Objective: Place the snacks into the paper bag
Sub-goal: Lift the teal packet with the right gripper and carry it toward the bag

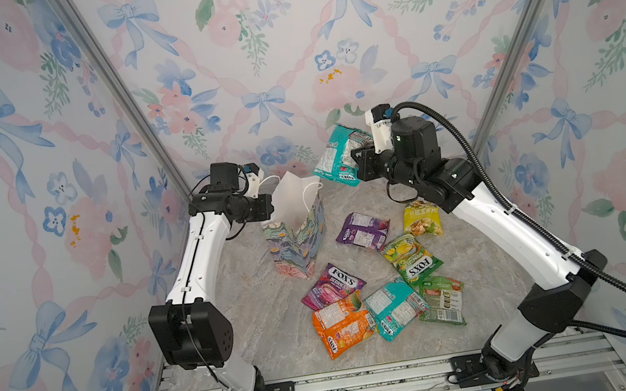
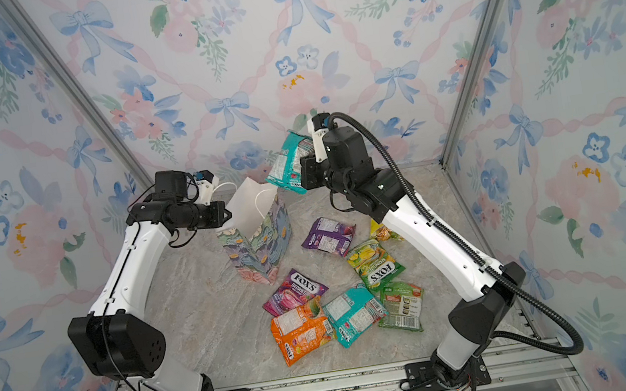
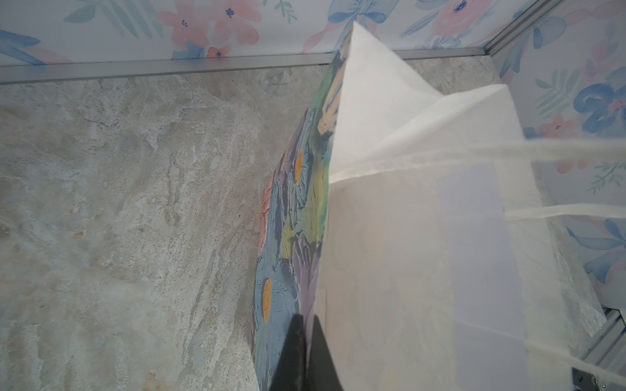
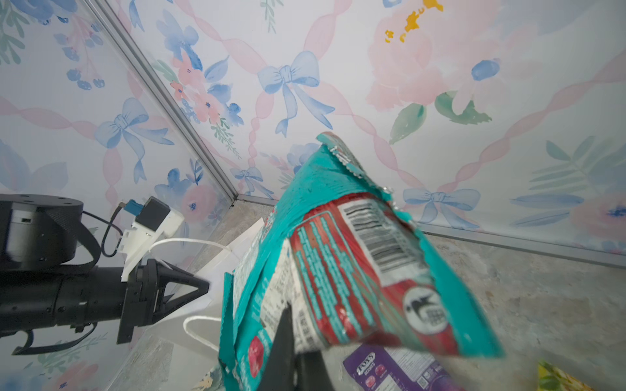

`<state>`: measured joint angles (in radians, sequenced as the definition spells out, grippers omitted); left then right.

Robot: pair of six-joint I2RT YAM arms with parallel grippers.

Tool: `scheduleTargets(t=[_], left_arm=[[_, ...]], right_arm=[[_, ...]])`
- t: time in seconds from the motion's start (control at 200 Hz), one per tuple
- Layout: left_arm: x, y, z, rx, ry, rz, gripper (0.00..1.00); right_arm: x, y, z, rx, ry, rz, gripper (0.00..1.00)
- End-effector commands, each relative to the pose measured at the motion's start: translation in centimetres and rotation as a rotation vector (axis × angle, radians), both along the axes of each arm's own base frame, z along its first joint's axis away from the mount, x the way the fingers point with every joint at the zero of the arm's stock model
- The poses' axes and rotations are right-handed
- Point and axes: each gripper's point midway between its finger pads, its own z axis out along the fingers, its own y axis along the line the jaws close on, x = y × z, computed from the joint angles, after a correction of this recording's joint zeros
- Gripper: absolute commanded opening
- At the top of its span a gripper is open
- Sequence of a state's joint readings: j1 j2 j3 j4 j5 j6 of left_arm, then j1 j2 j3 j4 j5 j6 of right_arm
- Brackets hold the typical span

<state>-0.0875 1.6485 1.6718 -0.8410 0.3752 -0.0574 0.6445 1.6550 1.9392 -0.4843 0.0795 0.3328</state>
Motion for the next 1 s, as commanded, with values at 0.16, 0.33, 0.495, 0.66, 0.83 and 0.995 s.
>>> scheduleTargets(t=[0.16, 0.33, 0.495, 0.66, 0.83, 0.995], left_arm=[[-0.5, -0.7, 0.0, -0.017, 0.019, -0.014, 0.00], [-0.5, -1.1, -0.2, -0.021, 0.026, -0.023, 0.00], [-0.4, -1.0, -0.1, -0.013, 0.023, -0.014, 0.00], [-0.3, -0.8, -0.2, -0.007, 0.024, -0.003, 0.00], [-0.3, -0.8, -0.4, -0.007, 0.030, 0.001, 0.00], [-0.2, -0.8, -0.3, -0.008, 0.029, 0.000, 0.00]], right_arm=[[2.5, 4.1, 1.1, -0.070, -0.068, 0.033, 0.00], [4.0, 6.4, -0.3, -0.130, -0.056, 0.038, 0.00], [3.2, 8.1, -1.9, -0.215, -0.043, 0.044, 0.00], [1.8, 8.5, -3.1, -0.247, -0.031, 0.040, 0.00], [0.5, 7.9, -4.0, -0.265, -0.012, 0.037, 0.00], [-0.7, 7.4, -4.4, -0.271, 0.005, 0.042, 0.00]])
